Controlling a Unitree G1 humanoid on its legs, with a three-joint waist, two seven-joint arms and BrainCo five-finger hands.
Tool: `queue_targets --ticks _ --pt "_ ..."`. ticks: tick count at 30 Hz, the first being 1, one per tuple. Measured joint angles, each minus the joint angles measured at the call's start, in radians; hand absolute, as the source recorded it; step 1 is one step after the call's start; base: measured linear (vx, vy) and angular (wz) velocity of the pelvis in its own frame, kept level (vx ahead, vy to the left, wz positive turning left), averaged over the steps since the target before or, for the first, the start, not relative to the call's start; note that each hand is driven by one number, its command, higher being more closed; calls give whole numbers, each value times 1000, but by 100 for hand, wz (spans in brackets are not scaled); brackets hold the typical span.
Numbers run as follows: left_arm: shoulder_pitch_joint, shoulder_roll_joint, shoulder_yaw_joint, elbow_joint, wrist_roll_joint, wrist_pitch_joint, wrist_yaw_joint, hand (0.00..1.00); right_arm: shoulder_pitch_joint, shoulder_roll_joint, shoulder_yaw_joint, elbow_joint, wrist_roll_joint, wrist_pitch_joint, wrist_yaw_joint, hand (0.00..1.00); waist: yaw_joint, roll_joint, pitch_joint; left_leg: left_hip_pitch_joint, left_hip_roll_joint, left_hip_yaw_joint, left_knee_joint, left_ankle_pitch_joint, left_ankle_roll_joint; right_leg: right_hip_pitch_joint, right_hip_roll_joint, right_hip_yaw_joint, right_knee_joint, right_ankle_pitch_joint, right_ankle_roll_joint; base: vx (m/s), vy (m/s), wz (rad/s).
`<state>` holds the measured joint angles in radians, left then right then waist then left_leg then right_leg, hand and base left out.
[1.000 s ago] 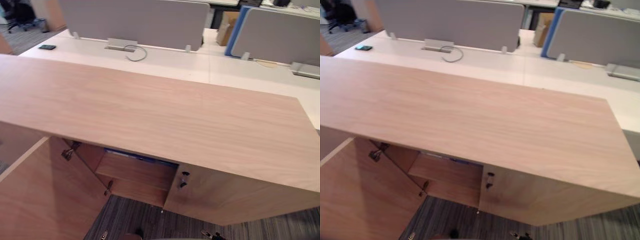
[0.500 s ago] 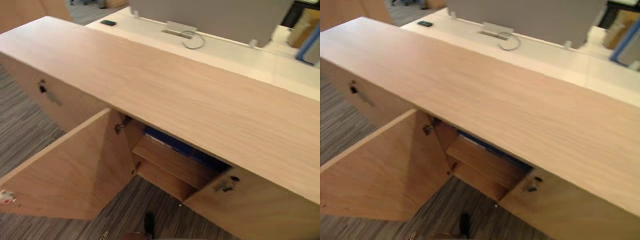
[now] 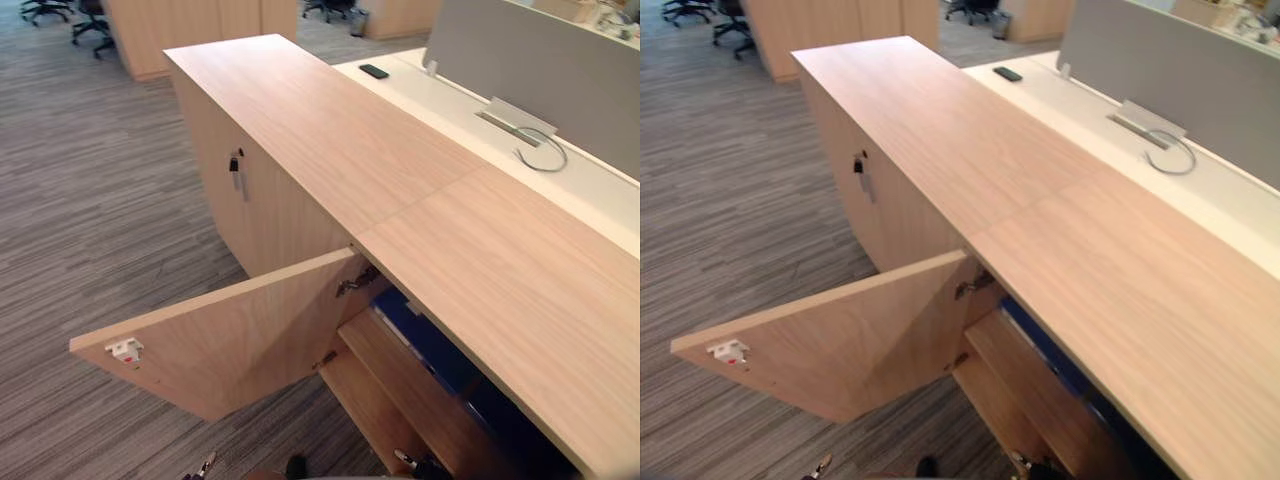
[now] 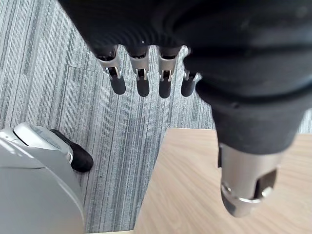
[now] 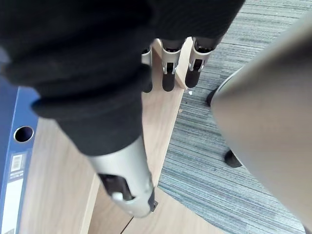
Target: Walk over to the cabinet, pick up the folder, carry it to the office cabinet, place the folder inside the office cabinet, then close the office cabinet door
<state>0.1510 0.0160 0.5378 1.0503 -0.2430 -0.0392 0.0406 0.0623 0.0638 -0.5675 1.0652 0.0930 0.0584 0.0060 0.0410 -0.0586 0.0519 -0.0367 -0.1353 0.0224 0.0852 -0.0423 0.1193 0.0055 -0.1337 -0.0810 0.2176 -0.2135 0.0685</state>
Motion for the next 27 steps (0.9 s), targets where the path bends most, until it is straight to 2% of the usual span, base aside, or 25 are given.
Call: queue_targets --ticks 1,2,7,12,14,15,16,17,18,19,20,21,22,23,24,25,27 --pt "0 0 0 0 -2 0 0 0 0 0 0 0 0 0 0 0 0 -1 -1 9 -4 -15 -5 2 -6 -4 1 0 -5 23 -13 40 -127 31" --pt "0 -1 0 0 -4 0 0 0 0 0 0 0 0 0 0 0 0 -2 -2 11 -5 -23 -7 3 -11 -10 1 0 -4 32 -9 28 -134 37" --pt "2 -11 16 -1 -21 0 0 0 -1 -2 1 1 -1 0 0 0 2 -2 -6 16 18 -78 -44 38 -66 14 27 -49 -35 35 -11 -15 -179 27" --pt "3 -14 16 -2 -31 0 -1 0 -1 -6 28 8 0 0 0 0 3 7 0 18 39 -113 -49 60 -88 22 48 -87 -30 41 -25 -103 -131 20" --pt "-1 -14 16 -6 -32 0 -2 0 -2 -16 61 7 0 -1 0 0 -3 10 13 4 37 -120 -37 50 -100 19 40 -112 -4 34 -34 -134 -51 28" --pt "-4 -15 18 -19 -32 1 -2 0 -6 -18 69 2 0 -1 -1 0 -5 10 19 -16 40 -95 -15 18 -104 9 29 -133 9 34 -35 -167 -25 52" --pt "-8 -16 23 -27 -33 2 -2 0 -11 -15 74 -12 0 -1 -2 0 -15 9 36 -39 72 30 29 -21 -115 -1 8 -164 10 34 -35 -144 -8 55" --pt "-11 -16 23 -29 -34 1 -2 0 -13 -17 79 -12 0 -2 -2 0 -23 0 46 -52 86 86 65 -35 -110 -2 -8 -178 16 33 -37 -150 37 55" --pt "-11 -12 20 -40 -34 1 -2 0 -21 -29 78 -11 0 0 -4 0 -25 2 64 -81 122 155 188 -73 -100 -16 -42 -184 38 31 -40 -113 123 33" --pt "-6 -14 19 -39 -33 1 -1 0 -26 -42 78 -13 0 0 -9 0 -28 6 70 -82 169 190 279 -103 -111 -27 -76 -184 51 33 -35 -75 119 24" --pt "-1 -14 16 -38 -30 1 0 0 -26 -49 75 -13 0 0 -9 0 -30 14 66 -77 198 193 301 -114 -127 -34 -88 -187 55 36 -31 -53 240 21" --pt "6 -19 11 -32 -25 1 2 0 -25 -64 51 -13 -1 0 -10 0 -35 32 58 -56 265 191 305 -126 -151 -54 -107 -185 67 42 -20 16 323 22" --pt "5 -21 12 -21 -13 1 6 0 -29 -77 22 -13 -1 0 -11 0 -37 51 51 -29 335 186 271 -106 -166 -79 -124 -184 90 50 -7 32 415 19" --pt "6 -24 9 -18 -2 2 9 0 -32 -89 -9 -13 -1 0 -12 0 -40 70 42 8 377 178 198 -18 -176 -108 -136 -183 116 53 1 68 352 8" --pt "3 -27 7 -20 4 2 11 0 -39 -98 -34 -11 -1 0 -14 0 -38 73 42 25 354 131 153 -14 -225 -131 -148 -177 133 54 14 -31 459 9" --pt "-7 -12 -17 -20 17 2 14 0 -46 -100 -71 -11 0 -1 -18 0 -51 68 44 17 297 129 127 -23 -230 -158 -192 -159 137 56 27 -66 417 16" --pt "-34 15 -57 -22 31 3 18 0 -31 -101 -90 -9 0 1 -23 0 -55 65 41 16 242 119 123 -29 -224 -156 -231 -157 137 62 22 -86 268 22"
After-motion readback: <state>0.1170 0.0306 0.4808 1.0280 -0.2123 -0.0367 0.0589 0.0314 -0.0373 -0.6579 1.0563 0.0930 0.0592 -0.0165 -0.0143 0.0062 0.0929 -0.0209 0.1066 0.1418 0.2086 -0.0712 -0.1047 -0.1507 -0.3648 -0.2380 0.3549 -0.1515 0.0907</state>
